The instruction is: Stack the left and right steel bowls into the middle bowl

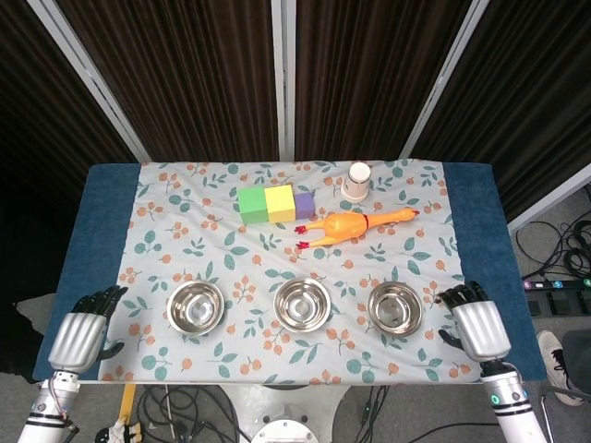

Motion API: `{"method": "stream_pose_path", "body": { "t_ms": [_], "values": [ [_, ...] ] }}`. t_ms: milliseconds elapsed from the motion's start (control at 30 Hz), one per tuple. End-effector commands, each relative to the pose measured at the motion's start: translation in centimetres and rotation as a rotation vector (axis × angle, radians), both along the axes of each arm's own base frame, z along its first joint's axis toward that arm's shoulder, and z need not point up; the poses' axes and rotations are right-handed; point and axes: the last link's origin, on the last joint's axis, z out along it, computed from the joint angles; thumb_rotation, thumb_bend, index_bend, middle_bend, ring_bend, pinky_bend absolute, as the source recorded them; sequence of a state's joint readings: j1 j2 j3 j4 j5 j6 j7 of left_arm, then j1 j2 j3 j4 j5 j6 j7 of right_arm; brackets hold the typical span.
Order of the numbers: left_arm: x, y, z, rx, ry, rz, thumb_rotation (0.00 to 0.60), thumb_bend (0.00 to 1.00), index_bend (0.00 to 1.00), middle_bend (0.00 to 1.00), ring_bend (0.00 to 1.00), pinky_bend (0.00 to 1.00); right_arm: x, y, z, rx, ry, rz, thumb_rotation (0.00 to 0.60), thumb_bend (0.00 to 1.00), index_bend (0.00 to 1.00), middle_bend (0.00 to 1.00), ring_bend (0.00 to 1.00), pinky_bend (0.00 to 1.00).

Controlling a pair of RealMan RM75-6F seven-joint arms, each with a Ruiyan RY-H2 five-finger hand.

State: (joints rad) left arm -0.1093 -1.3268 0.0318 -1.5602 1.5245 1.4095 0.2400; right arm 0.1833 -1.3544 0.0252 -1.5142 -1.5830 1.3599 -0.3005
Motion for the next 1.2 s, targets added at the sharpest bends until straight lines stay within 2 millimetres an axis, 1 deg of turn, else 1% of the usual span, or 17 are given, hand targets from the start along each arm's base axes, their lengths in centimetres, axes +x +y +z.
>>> {"method": "stream_pose_path", "body": {
  "t_ms": [33,167,433,567,733,1000,1067,1200],
  "values": [
    [0.0,0.2,0.0,-0.007,-0.025,-0.005,0.6,0.06,0.16,0.23,0.21,0.24,0.4,-0.6,-2.3,0.061,0.044,0.02,0.6,0.04,0.43,0.42,0.31,0.2],
    [0.1,0.6,0.4,-0.002,-0.046,-0.023,0.6,0.05,0.16,0.23,0.21,0.24,0.9,-0.9,-3.6,0.087,0.059,0.034,0.6,0.06,0.45,0.43,0.31,0.2],
    [0.3,0.9,1.0,0.007,-0.081,-0.043,0.6,0.05,0.16,0.23,0.21,0.24,1.6,-0.9,-5.5,0.14,0.088,0.043,0.6,0.05,0.46,0.43,0.31,0.19],
    [0.3,0.9,1.0,0.004,-0.086,-0.044,0.6,0.05,0.16,0.23,0.21,0.24,1.7,-1.0,-6.2,0.151,0.1,0.045,0.6,0.05,0.46,0.43,0.31,0.19],
    [0.1,1.1,0.9,0.002,-0.086,-0.04,0.6,0.05,0.16,0.23,0.21,0.24,1.7,-1.6,-6.9,0.163,0.119,0.041,0.6,0.08,0.48,0.44,0.31,0.19],
    [-0.6,1.2,0.8,0.003,-0.09,-0.006,0.6,0.04,0.16,0.23,0.21,0.24,2.1,-2.2,-8.3,0.191,0.15,0.054,0.6,0.1,0.49,0.44,0.31,0.18],
    [-0.7,1.2,0.8,0.003,-0.089,-0.004,0.6,0.04,0.16,0.23,0.21,0.25,2.3,-2.1,-8.9,0.207,0.161,0.059,0.6,0.12,0.49,0.45,0.31,0.17],
    [-0.8,1.2,0.8,0.0,-0.095,0.006,0.6,0.04,0.16,0.23,0.21,0.25,2.4,-1.9,-9.7,0.232,0.178,0.061,0.6,0.18,0.54,0.49,0.33,0.17]
  ]
}}
